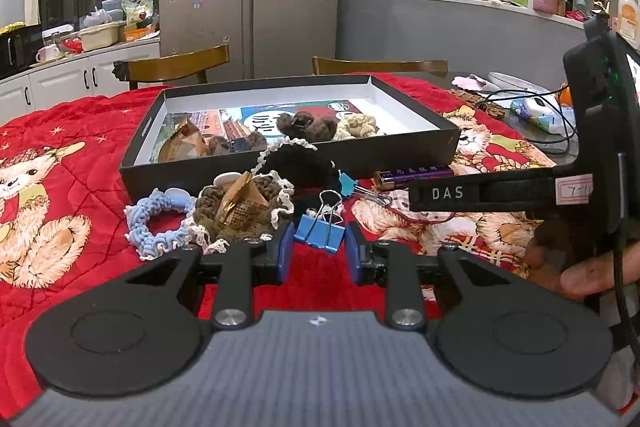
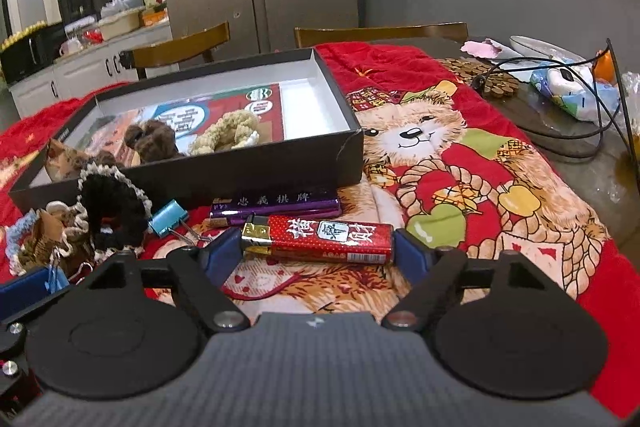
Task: Organize objects
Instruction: 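Close the right tool on the red lighter and lift it, then carry the binder clips with the left tool while the right carries the lighter over the box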
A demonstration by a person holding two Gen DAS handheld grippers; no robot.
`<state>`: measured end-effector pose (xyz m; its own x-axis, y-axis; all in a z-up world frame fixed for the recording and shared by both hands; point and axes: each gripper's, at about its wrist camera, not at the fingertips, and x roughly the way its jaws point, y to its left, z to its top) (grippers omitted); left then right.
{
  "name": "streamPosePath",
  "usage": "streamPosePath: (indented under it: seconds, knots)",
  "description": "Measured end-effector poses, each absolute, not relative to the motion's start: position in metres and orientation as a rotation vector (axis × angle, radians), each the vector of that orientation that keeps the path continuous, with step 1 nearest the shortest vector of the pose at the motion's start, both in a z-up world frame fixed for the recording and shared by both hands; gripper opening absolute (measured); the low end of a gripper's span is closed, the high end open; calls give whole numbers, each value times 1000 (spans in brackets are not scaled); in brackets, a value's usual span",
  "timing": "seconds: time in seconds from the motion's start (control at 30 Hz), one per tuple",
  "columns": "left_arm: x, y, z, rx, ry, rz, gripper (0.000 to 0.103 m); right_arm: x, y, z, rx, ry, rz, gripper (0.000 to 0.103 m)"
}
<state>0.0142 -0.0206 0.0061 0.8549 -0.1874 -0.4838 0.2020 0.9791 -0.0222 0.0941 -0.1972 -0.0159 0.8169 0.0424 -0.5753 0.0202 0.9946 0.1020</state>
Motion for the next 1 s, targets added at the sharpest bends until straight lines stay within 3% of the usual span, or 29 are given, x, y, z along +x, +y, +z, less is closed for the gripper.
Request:
streamPosePath:
  seconds: [0.5, 1.0]
  knots:
    - [3, -22, 14, 37, 435, -200, 32, 72, -202, 8, 169, 464, 101, 81]
    - [1, -2, 59, 55, 367, -101, 32, 67, -199, 64, 198, 390, 246, 81]
